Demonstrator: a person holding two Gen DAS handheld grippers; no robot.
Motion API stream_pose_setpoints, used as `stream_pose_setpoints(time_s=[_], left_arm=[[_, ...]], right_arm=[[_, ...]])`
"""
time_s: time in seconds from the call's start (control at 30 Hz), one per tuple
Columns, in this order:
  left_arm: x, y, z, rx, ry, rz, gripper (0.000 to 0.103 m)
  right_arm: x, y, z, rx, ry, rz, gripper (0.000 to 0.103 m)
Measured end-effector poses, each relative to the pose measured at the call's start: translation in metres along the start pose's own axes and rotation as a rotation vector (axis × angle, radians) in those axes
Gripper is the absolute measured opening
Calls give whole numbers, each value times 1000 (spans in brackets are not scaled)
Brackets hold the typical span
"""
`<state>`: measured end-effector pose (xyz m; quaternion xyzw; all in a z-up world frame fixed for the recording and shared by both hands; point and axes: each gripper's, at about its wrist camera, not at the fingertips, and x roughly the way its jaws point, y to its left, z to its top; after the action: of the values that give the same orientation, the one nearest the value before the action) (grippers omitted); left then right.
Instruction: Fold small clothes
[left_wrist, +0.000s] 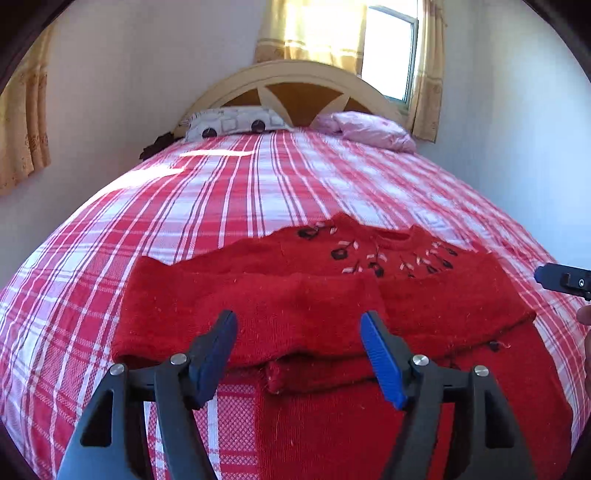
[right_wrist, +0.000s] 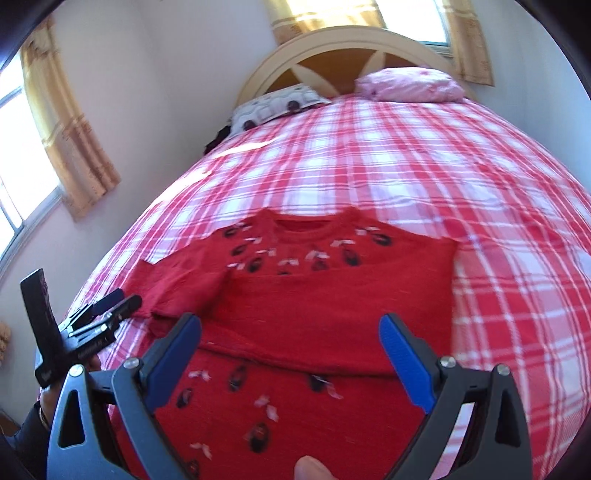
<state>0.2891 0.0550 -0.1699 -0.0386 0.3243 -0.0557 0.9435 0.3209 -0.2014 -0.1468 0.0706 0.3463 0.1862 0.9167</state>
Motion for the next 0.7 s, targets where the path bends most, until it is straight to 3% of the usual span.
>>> stream_pose_setpoints(time_s=[0.13,0.2,0.27,0.37,0.47,0.63,0.7], left_arm=[[17,6,-13,16,111,116,70],[23,14,-23,1,156,115,70],[29,26,-31,-42,187,107,70],[29,33,-31,-101,176,45,70],[42,33,-32,-103,210,61,70],[42,41,-33,-158,188,45,70],[37,39,-35,-154,172,57,70]], right_arm=[[37,30,3,5,82,125,98],[58,39,3,26,132,168,86],[77,47,4,30,178,201,85],[103,55,3,59,233,239,85],[124,54,2,110,274,259,84],[144,54,0,168,304,254,77],[148,57,1,168,307,260,68]])
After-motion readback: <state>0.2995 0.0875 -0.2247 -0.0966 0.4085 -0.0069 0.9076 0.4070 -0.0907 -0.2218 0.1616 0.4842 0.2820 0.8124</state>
